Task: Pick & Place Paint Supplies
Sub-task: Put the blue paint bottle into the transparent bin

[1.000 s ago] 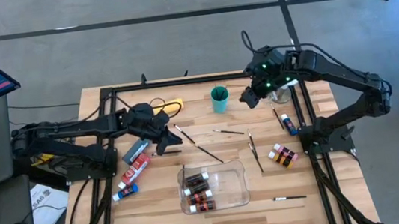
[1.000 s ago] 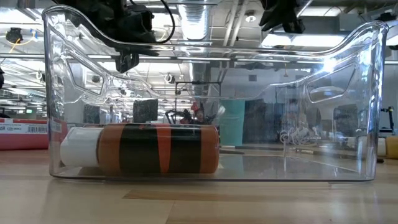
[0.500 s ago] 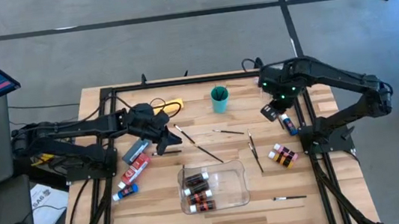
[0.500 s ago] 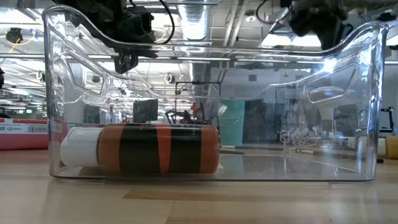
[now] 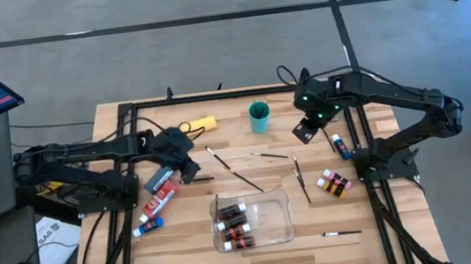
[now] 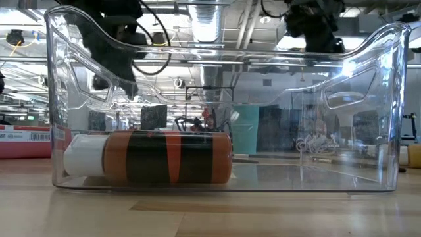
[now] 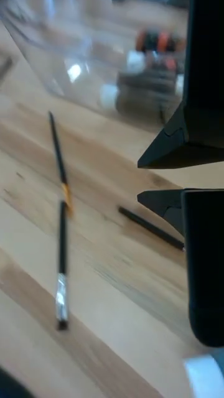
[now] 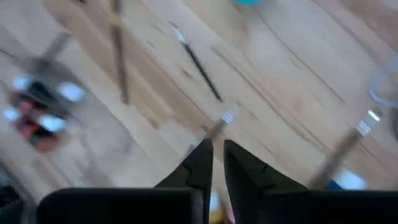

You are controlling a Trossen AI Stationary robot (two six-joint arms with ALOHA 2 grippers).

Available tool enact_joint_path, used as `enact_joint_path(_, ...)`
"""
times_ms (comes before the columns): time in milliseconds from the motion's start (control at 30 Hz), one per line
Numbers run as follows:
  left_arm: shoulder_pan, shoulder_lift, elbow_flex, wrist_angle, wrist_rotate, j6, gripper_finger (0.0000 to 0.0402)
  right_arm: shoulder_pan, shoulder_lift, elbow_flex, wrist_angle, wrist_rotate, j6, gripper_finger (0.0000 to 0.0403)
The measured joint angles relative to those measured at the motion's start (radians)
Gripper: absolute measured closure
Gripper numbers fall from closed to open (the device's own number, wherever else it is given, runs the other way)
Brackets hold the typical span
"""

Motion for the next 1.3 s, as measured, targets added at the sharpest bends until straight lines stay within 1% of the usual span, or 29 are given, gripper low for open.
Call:
enact_joint_path(67, 0.000, 0.000, 0.000, -0.027, -0.015, 0.000, 0.0400, 0.006, 0.001, 0.000, 0.048, -0.001, 0.000, 0.0371)
enact_joint_path(233, 0.000, 0.000, 0.000, -0.032, -0.062, 0.006, 0.0400, 0.013, 0.002, 0.000, 0.117, -0.002, 0.000, 0.0371)
enact_joint_path(300, 0.000, 0.000, 0.000, -0.057, -0.126, 0.013, 0.0400, 0.013, 0.002, 0.000, 0.128, -0.002, 0.000, 0.0371)
enact_joint_path(367, 0.007, 0.000, 0.000, -0.123, -0.206, -0.002, 0.0400, 0.013, 0.002, 0.000, 0.136, -0.002, 0.000, 0.0372)
enact_joint_path(433, 0.034, 0.000, 0.000, -0.189, -0.245, -0.013, 0.0400, 0.013, 0.002, 0.000, 0.136, -0.002, 0.001, 0.0372)
enact_joint_path(500, 0.069, 0.000, 0.000, -0.246, -0.239, -0.011, 0.0400, 0.012, 0.002, 0.000, 0.136, -0.002, 0.001, 0.0371)
enact_joint_path(567, 0.107, 0.000, 0.000, -0.282, -0.209, 0.012, 0.0400, 0.012, 0.002, 0.000, 0.136, -0.003, 0.001, 0.0371)
enact_joint_path(767, 0.181, 0.000, 0.000, -0.324, -0.140, 0.094, 0.0400, 0.012, 0.002, 0.000, 0.186, -0.006, 0.003, 0.0373)
enact_joint_path(833, 0.192, 0.000, 0.004, -0.327, -0.127, 0.157, 0.0400, 0.012, 0.002, 0.000, 0.212, -0.021, 0.005, 0.0374)
enact_joint_path(900, 0.188, 0.000, 0.028, -0.329, -0.122, 0.258, 0.0400, 0.012, 0.002, 0.000, 0.242, -0.033, 0.020, 0.0374)
enact_joint_path(967, 0.180, 0.000, 0.060, -0.325, -0.117, 0.308, 0.0400, 0.012, 0.002, 0.000, 0.289, -0.052, 0.034, 0.0373)
enact_joint_path(1133, 0.181, 0.000, 0.119, -0.305, -0.120, 0.309, 0.0400, 0.012, 0.002, 0.001, 0.401, -0.081, 0.037, 0.0375)
enact_joint_path(1300, 0.197, 0.000, 0.127, -0.304, -0.120, 0.282, 0.0400, 0.012, 0.002, 0.001, 0.432, -0.083, 0.037, 0.0374)
